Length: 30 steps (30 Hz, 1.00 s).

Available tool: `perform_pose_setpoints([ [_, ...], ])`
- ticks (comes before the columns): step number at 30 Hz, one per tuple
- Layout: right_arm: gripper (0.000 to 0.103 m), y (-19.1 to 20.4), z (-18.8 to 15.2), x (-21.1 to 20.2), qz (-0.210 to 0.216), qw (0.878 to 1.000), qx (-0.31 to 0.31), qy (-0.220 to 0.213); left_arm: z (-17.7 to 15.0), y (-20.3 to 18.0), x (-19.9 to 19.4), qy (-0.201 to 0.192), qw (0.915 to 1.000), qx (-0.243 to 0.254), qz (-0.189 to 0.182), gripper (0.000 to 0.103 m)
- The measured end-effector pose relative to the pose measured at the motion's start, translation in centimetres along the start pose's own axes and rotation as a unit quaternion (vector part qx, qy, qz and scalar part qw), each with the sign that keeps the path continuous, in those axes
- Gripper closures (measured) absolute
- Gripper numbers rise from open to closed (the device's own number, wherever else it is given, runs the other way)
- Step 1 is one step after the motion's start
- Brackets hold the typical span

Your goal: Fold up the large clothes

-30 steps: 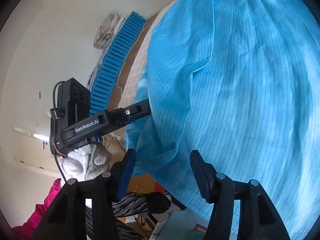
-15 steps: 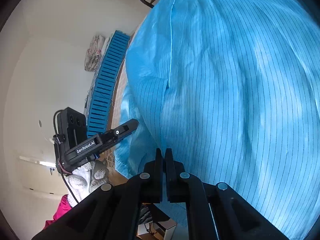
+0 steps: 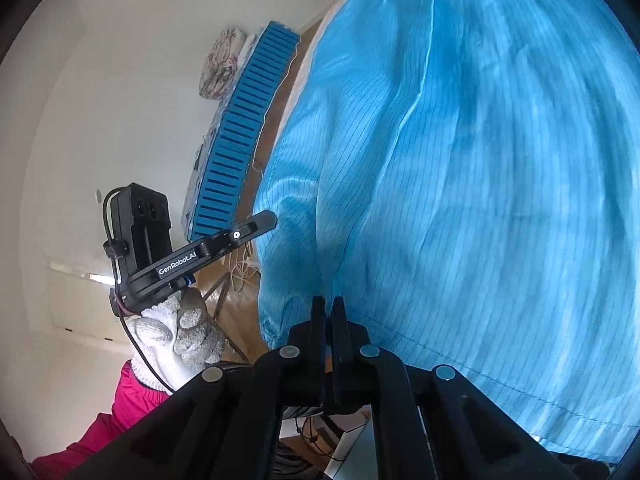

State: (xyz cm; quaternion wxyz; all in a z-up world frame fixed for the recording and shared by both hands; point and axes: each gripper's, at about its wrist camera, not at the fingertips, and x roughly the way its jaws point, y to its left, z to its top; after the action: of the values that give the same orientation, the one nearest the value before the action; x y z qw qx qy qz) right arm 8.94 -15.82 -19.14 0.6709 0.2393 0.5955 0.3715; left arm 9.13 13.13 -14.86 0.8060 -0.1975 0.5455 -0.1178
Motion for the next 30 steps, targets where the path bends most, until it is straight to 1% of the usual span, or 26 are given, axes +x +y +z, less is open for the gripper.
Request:
perform_pose_setpoints([
  [3,0.103,0.7,-0.6,2.4,-0.012,1.000,-0.007,0.027,-0.8,1.8,1.1,0.021,0.9996,-0.019,0.005,0.103],
  [6,0.103,1.5,-0.9,3.7,-0.019,0.999,-0.021,0.044,-1.7,2.3,1.3,0.028,0.9994,-0.016,0.009,0.103],
  [9,0.103,1.9,-0.6,3.8,-0.033,0.998,-0.036,0.045,-2.4,2.4,1.0,0.026,0.9996,-0.010,0.009,0.103],
  [12,0.103,1.5,-0.4,3.3,-0.056,0.997,-0.029,0.033,-2.9,2.3,0.7,0.025,0.9996,-0.012,0.001,0.103],
  [13,0.103,1.8,-0.5,3.1,-0.048,0.998,-0.036,0.035,-3.1,1.9,0.6,0.024,0.9997,-0.001,0.000,0.103],
  [14,0.103,2.4,-0.7,2.9,-0.049,0.997,-0.053,0.034,-3.2,1.4,0.5,0.022,0.9997,0.012,0.004,0.103],
  [16,0.103,3.5,-0.8,3.3,-0.090,0.991,-0.092,0.029,-3.2,0.8,0.6,0.020,0.9994,0.025,0.011,0.103],
  [17,0.103,3.5,-0.5,3.7,-0.103,0.990,-0.097,0.029,-3.1,0.9,0.8,0.022,0.9995,0.021,0.011,0.103],
  [18,0.103,2.6,-0.4,3.6,-0.100,0.991,-0.088,0.030,-2.9,1.2,0.9,0.023,0.9995,0.016,0.013,0.103],
  [20,0.103,1.3,0.4,3.6,-0.086,0.994,-0.056,0.030,-2.5,1.4,0.6,0.013,0.9997,0.010,0.016,0.103],
  [23,0.103,1.0,1.5,2.7,-0.076,0.996,-0.055,0.011,-2.2,1.5,0.1,-0.003,0.9996,0.013,0.026,0.103],
  [25,0.103,1.3,1.8,2.5,-0.065,0.996,-0.053,0.007,-2.4,1.7,0.1,-0.001,0.9996,0.010,0.027,0.103],
  [27,0.103,1.8,1.4,2.9,-0.057,0.996,-0.059,0.015,-2.8,2.0,0.2,0.002,0.9995,0.008,0.029,0.103],
  [30,0.103,2.6,0.4,4.5,-0.063,0.994,-0.076,0.041,-3.0,2.6,-0.1,0.000,0.9994,0.005,0.034,0.103],
])
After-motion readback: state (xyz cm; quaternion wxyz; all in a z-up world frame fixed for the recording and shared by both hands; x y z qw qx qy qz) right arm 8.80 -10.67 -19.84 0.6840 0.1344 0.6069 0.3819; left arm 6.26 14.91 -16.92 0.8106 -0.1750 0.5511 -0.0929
